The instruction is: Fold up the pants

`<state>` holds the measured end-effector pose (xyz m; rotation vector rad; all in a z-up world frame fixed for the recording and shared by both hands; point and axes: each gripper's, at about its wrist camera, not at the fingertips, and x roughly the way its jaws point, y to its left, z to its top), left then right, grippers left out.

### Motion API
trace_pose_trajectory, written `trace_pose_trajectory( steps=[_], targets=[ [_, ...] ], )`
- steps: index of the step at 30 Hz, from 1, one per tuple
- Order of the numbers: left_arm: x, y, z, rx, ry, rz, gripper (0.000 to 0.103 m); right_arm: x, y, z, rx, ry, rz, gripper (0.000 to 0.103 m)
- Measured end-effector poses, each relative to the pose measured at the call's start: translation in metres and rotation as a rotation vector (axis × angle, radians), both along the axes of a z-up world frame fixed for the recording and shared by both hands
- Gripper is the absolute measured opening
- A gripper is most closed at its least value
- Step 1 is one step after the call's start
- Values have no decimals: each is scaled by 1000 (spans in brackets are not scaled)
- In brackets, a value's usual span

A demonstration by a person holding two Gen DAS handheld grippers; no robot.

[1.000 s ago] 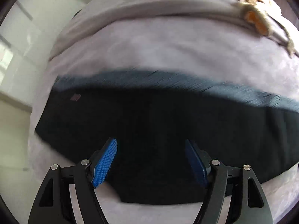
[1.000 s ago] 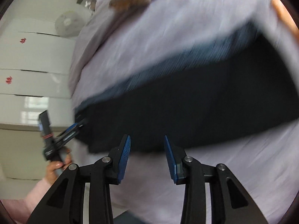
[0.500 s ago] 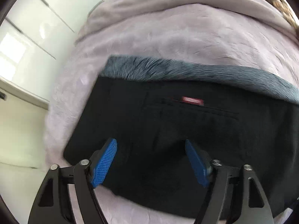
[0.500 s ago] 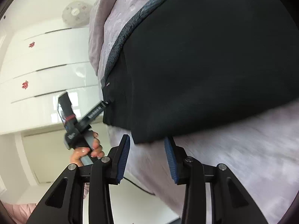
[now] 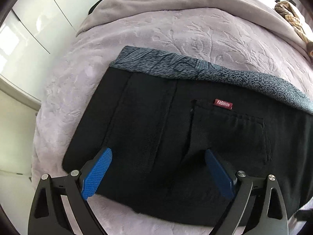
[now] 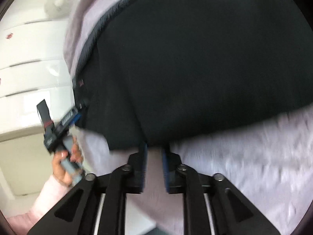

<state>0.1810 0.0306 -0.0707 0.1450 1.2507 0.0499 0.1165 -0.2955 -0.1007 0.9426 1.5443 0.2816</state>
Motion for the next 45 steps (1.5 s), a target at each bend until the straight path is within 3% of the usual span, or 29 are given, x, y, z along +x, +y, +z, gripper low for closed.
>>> trace_pose_trajectory(
  steps=[2,6,8,11,17,22,26,27,28,33,38,40,43,45],
  targets=[
    [-5,10,15,-18,-30,10,97,0,1,19,18,-18,71,33],
    [-10,21,31,-63,-100,19,97,50,17,91,-34,-261,244,33],
    [-10,27,23,-58,-73,31,97,101,51,116,-69,-372,358,35],
    [-14,36,4,-34,-46,50,97,171,115,126,-131,-492,551,35],
    [-30,42,4,-66,-92,54,97,274,244,85,-116,-506,773,35],
    [-34,47,4,-95,-114,75,97,315,312,41,-198,-478,905,35],
    [-39,49,5,-109,-124,78,97,326,322,18,-198,-407,953,35],
    [-40,51,4,-115,-125,80,97,327,320,17,-179,-402,953,30],
    [-42,53,4,-119,-124,82,97,327,320,19,-152,-398,956,10],
    [-40,58,4,-136,-120,99,97,322,332,34,-128,-428,1018,9],
    [-41,60,6,-126,-123,91,97,324,344,15,-162,-378,1050,16],
    [-43,62,10,-116,-122,117,97,320,346,17,-168,-386,1048,10],
    [-46,68,16,-140,-132,171,97,316,351,45,-136,-476,1040,9],
    [-42,69,7,-110,-109,173,97,321,355,42,-160,-472,1035,9]
  ],
)
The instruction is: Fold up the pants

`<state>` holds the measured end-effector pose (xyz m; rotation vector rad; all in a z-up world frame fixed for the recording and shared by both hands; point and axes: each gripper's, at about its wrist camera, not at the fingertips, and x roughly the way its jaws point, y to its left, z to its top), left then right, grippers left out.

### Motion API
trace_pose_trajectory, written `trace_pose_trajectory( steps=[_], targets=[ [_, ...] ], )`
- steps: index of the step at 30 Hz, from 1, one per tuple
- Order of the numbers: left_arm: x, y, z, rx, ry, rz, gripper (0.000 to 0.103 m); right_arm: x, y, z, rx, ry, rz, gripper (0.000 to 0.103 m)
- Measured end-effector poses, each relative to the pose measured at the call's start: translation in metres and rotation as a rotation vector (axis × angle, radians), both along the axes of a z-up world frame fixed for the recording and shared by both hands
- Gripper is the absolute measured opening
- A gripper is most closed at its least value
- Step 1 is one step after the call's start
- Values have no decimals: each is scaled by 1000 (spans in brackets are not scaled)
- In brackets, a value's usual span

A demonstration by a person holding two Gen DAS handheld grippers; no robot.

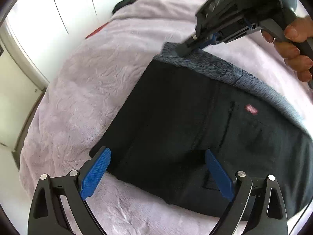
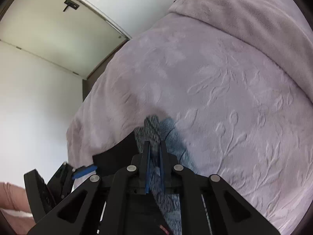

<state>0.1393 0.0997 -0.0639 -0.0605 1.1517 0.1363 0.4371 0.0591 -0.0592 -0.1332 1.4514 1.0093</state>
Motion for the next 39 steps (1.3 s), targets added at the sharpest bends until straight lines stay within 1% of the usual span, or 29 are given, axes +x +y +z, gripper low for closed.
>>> trace_pose_trajectory(
  steps=[2,3,4,5,7,9,11,12,13,14,15,16,19,22,23,24,25,27,29,31,33,37,39],
  targets=[
    [3,1,2,6,1,-7,97,2,10,-23,-111,-36,4,9],
    [4,2,6,3,1,-9,97,0,13,-33,-133,-32,-4,10],
    [3,5,14,9,-6,-8,97,-1,12,-36,-127,-33,-33,14],
    [3,7,19,10,-15,-5,97,-2,8,-31,-102,-40,-76,15],
    [6,10,28,-4,-19,6,97,-4,-4,-18,-67,-46,-134,23],
    [13,10,32,-20,-4,18,97,-8,-20,1,-90,-101,-172,24],
    [21,4,32,3,27,23,97,-23,-39,21,-108,-142,-208,25],
    [23,1,33,8,37,17,97,-34,-54,30,-118,-152,-241,29],
    [23,-4,36,8,44,9,97,-39,-67,35,-125,-153,-262,37],
    [23,-13,42,6,48,-8,97,-47,-83,39,-134,-146,-295,43],
    [23,-20,44,7,52,-23,97,-57,-99,44,-137,-138,-325,52],
    [21,-28,49,13,60,-39,97,-72,-118,49,-136,-125,-362,57],
    [12,-57,60,32,91,-91,97,-112,-164,57,-163,-104,-449,64],
    [4,-91,71,40,124,-142,97,-153,-209,60,-198,-73,-542,68],
    [-6,-106,69,42,136,-161,97,-165,-224,61,-200,-61,-573,69],
    [-10,-111,69,45,142,-174,97,-174,-237,63,-201,-54,-600,71],
    [-14,-121,72,50,147,-191,97,-188,-255,64,-204,-46,-639,74],
    [-18,-151,84,61,155,-232,97,-210,-278,67,-213,-39,-688,76],
    [-24,-166,89,73,163,-267,97,-231,-301,70,-222,-28,-739,77],
    [-32,-189,96,71,171,-301,97,-250,-326,73,-218,-9,-795,78],
    [-40,-212,104,71,173,-334,97,-268,-345,74,-221,-9,-832,78],
    [-50,-248,107,94,175,-413,97,-299,-382,80,-216,0,-903,78],
    [-51,-263,105,106,178,-445,97,-312,-396,78,-212,4,-941,78]
  ],
)
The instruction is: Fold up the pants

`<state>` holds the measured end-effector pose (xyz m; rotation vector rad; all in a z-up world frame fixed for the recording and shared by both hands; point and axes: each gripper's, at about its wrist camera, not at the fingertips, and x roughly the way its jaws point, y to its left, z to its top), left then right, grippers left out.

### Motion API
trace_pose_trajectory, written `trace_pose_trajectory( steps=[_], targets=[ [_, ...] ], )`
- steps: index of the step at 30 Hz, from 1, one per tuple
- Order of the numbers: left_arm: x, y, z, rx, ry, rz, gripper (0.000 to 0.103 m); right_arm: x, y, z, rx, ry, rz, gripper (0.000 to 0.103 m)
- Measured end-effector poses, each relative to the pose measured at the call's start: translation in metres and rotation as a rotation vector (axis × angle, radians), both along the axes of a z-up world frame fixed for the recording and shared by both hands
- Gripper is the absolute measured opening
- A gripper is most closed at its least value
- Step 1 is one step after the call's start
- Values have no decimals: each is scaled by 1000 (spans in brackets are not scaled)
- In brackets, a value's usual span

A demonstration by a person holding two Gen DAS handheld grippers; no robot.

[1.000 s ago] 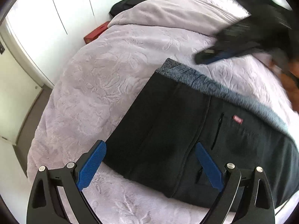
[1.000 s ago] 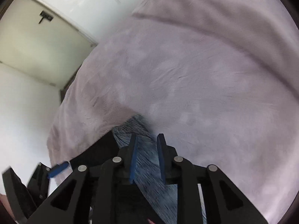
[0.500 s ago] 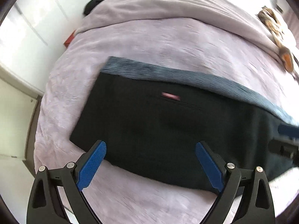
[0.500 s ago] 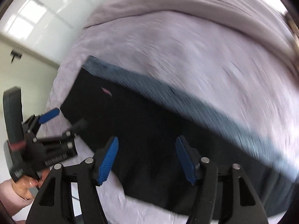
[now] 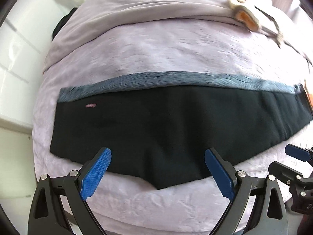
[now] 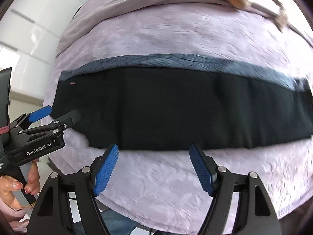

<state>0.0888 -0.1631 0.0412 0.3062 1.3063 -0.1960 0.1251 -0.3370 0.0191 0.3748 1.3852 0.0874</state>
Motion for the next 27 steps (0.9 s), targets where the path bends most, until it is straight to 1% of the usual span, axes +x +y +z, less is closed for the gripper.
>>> trace_pose_trajectory(
  steps=[3,9,16,20,24,25,27],
  targets=[
    [-4,-30,-1,22,1,-53,97,-16,-26,-5,17,2,-70,78],
    [-9,-89,-5,56,7,-138,97,-39,-80,-8,29,-7,-169,78],
    [-18,-165,-23,79,24,-230,97,-62,-156,-22,51,-5,-294,78],
    [-23,-211,-42,82,48,-273,97,-77,-206,-34,60,-13,-383,78],
    [-24,-259,-56,60,34,-310,97,-99,-261,-50,103,-32,-543,78],
    [-23,-269,-60,59,29,-311,97,-106,-278,-57,122,-35,-600,78],
    [-20,-288,-67,43,31,-303,97,-113,-299,-65,150,-50,-665,76]
  ],
)
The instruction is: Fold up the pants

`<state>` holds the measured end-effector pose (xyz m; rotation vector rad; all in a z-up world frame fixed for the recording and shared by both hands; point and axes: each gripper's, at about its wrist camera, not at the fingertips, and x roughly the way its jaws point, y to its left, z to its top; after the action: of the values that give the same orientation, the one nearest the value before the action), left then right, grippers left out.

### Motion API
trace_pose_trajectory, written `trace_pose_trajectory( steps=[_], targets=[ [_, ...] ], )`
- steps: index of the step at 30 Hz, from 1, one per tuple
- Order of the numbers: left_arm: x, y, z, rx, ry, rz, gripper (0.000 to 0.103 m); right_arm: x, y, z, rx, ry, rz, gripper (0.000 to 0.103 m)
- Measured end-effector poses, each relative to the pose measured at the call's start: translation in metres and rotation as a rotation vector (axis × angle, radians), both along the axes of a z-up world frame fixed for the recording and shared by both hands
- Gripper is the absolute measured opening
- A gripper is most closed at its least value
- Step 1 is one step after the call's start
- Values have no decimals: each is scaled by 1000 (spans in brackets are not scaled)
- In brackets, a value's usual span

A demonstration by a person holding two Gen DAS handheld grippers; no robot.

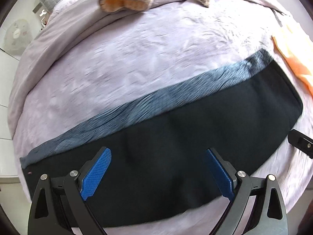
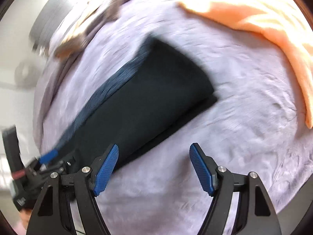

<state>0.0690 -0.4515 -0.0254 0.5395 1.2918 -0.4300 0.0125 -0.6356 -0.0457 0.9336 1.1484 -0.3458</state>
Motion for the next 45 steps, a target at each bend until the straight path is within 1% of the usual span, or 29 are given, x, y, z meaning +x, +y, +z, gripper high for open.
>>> trace_pose_trajectory(
  steps=[1,3,4,5,6,7,9,10,12,13,14,15,16,18,20,23,26,28,31,34,42,45],
  targets=[
    [1,-7,-3,-14,0,3,97,-3,-11,-3,0,-16,-35,67],
    [2,-19,-13,-8,-8,3,97,-5,-25,-7,-7,-25,-72,59],
    [2,-23,-21,17,-6,5,97,-6,-34,-12,10,-35,-103,54],
    [3,-25,-24,26,-3,9,97,-5,-39,-17,37,-47,-123,50],
    [3,-25,-25,25,-4,19,97,-6,-45,-22,60,-50,-143,30],
    [4,-24,-22,17,-15,26,97,-7,-51,-25,85,-65,-154,18],
    [3,-24,-21,19,-44,17,97,-6,-48,-16,80,-125,-141,15],
    [2,-24,-25,32,-54,4,97,-6,-48,-9,52,-140,-109,15],
    [1,-25,-33,41,-38,-5,98,-10,-45,-15,37,-90,-88,15],
    [1,-25,-36,45,-32,-4,98,-14,-47,-28,65,-54,-105,17],
    [2,-25,-36,44,-31,0,98,-17,-51,-36,95,-44,-122,17],
    [3,-25,-36,43,-28,5,98,-20,-55,-40,132,-54,-147,18],
    [3,-24,-35,42,-24,9,98,-22,-55,-39,149,-64,-160,25],
    [3,-24,-35,40,-22,10,98,-22,-55,-29,112,-51,-159,28],
    [3,-24,-33,42,-21,9,98,-18,-52,-11,20,-39,-125,29],
    [5,-24,-37,42,-18,13,98,-9,-48,14,-86,-67,-82,29],
    [6,-23,-39,41,-17,14,98,4,-40,28,-150,-86,-23,30],
    [6,-23,-39,42,-17,13,98,17,-35,26,-163,-71,31,36],
    [6,-23,-40,42,-15,11,98,25,-31,12,-155,-27,73,37],
    [7,-23,-41,43,-15,12,98,27,-30,3,-169,2,96,36],
    [4,-27,-40,46,-23,9,98,28,-27,7,-214,17,130,36],
    [3,-25,-35,41,-27,13,98,28,-24,11,-224,34,139,37]
  ],
)
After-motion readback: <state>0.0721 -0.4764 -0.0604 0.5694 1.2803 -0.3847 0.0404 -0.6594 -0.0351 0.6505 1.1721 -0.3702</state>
